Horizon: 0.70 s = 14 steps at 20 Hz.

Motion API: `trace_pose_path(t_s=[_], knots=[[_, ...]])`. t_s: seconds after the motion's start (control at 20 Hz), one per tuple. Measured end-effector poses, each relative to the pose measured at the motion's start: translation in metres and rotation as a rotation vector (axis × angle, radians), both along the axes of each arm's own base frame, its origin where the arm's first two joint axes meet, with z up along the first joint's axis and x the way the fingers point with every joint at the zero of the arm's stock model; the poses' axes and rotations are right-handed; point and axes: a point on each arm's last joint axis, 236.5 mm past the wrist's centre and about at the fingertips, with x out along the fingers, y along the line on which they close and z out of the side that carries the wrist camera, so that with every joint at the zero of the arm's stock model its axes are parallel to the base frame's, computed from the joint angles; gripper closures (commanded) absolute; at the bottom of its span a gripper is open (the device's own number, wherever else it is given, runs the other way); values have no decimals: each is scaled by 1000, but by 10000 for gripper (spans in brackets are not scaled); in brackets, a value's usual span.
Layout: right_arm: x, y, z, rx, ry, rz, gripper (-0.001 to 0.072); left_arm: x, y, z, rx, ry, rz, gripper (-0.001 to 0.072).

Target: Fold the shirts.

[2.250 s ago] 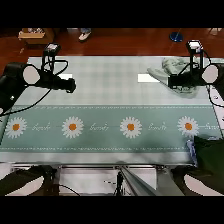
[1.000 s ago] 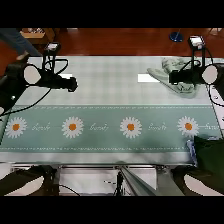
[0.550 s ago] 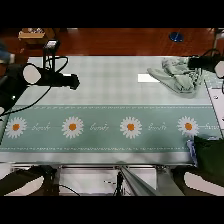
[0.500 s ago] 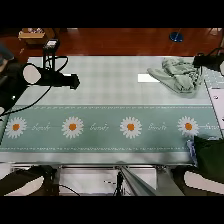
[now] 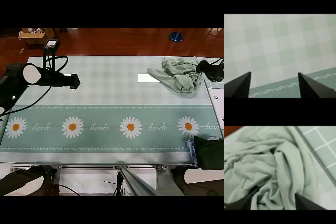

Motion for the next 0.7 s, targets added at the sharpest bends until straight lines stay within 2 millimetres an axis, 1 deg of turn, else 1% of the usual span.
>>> trace_pose_path(t_s=[0.2, 0.3, 0.35, 0.4, 0.5, 0.55, 0.6, 0.65, 0.7], knots=[[6, 10, -34, 93, 23, -2, 109, 0, -4, -3, -19, 14, 4, -13], [8, 17, -49, 138, 29, -2, 124, -1, -7, -7, -36, 29, 6, -13], [10, 20, -55, 161, 31, -2, 175, -1, -10, -10, -47, 39, 8, -13], [11, 24, -61, 185, 31, -4, 268, -1, -12, -13, -58, 51, 10, -13], [13, 30, -71, 228, 34, -8, 477, -1, -16, -19, -78, 71, 14, -13], [13, 32, -74, 242, 33, -7, 531, -2, -18, -21, -84, 79, 16, -13], [14, 34, -76, 253, 34, -6, 649, -2, -19, -22, -89, 85, 17, -13], [14, 36, -77, 265, 33, -3, 686, -2, -19, -24, -92, 89, 17, -13], [15, 38, -76, 272, 31, 2, 686, -2, -20, -24, -96, 91, 18, -13]])
